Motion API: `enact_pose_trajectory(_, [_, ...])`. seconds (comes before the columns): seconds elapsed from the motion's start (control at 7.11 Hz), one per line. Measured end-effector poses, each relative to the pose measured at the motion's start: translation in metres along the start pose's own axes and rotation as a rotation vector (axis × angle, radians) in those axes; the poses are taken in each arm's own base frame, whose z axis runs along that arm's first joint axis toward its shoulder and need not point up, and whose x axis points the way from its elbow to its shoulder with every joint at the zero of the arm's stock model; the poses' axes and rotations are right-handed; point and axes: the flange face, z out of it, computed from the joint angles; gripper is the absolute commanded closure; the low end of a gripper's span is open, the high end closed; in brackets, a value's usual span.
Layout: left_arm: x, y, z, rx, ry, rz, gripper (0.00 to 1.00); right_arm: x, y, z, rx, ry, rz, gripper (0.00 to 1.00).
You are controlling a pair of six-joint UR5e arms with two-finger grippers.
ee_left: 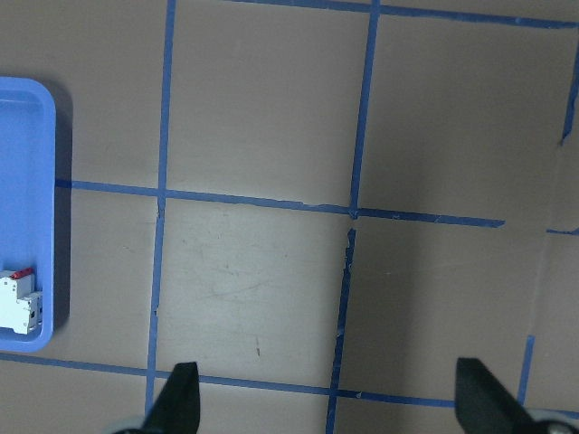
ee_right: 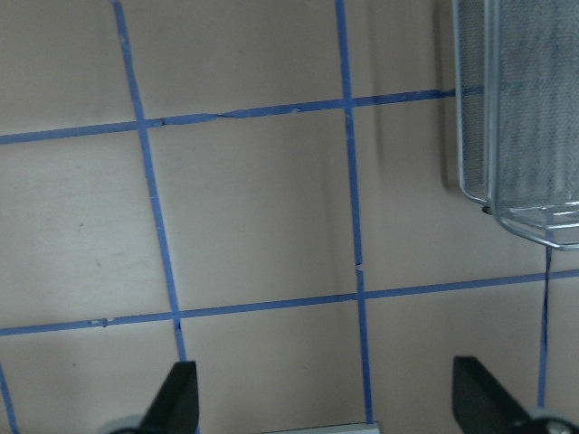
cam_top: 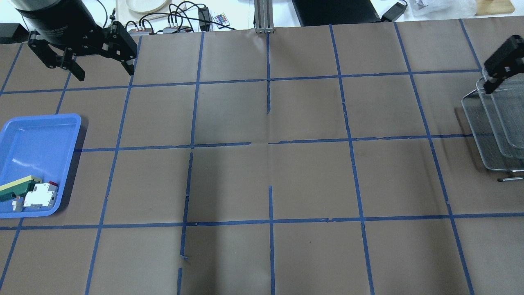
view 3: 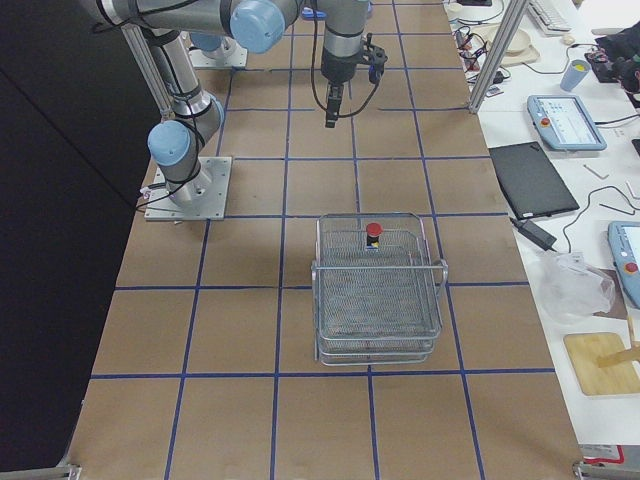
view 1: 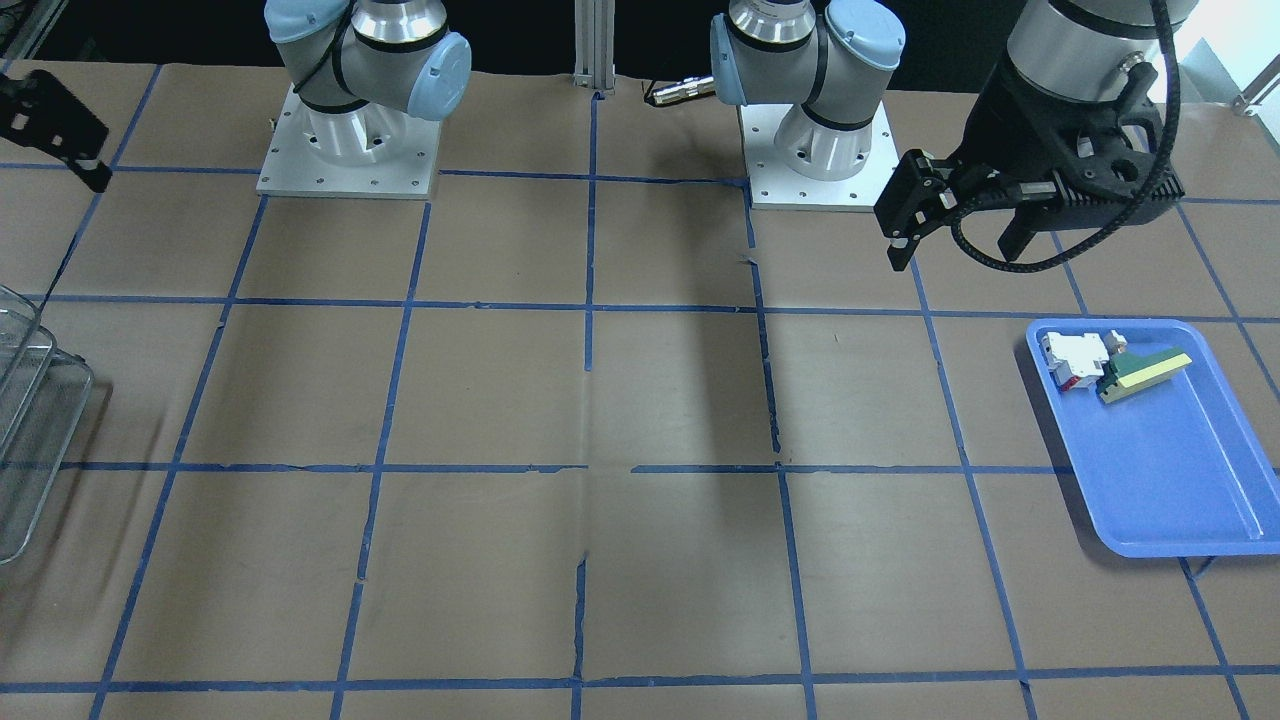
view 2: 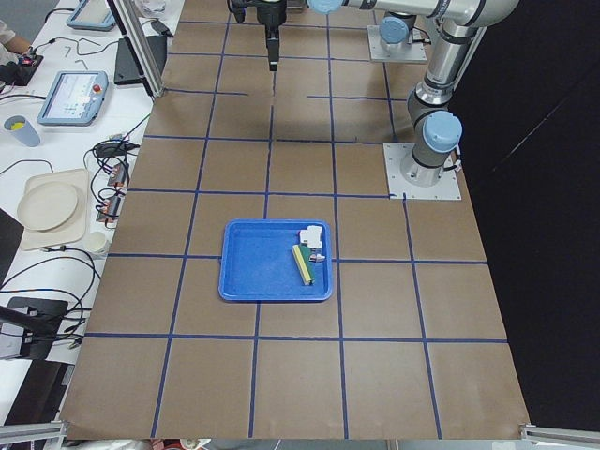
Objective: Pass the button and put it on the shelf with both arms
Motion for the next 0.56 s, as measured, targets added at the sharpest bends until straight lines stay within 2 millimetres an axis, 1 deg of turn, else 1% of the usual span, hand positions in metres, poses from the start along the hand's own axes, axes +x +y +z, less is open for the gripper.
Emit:
enact_pose_trajectory(0.14, [0.0,0.0,0.0,0.0,0.001,0.0,0.0,-0.045,0.006,0.004,-0.001,0.008,-0.012,0.0])
enact_pose_trajectory(0.28, [0.0,0.0,0.0,0.0,0.001,0.0,0.0,-0.089,0.015,0.015,-0.001,0.025,-0.025,0.01])
enact_pose_trajectory(0.42, [0.0,0.0,0.0,0.0,0.001,0.0,0.0,-0.121,0.027,0.028,-0.003,0.046,-0.025,0.0])
enact_pose_trajectory(0.56, [0.0,0.0,0.0,0.0,0.001,0.0,0.0,-0.139,0.041,0.036,-0.002,0.058,-0.027,0.0])
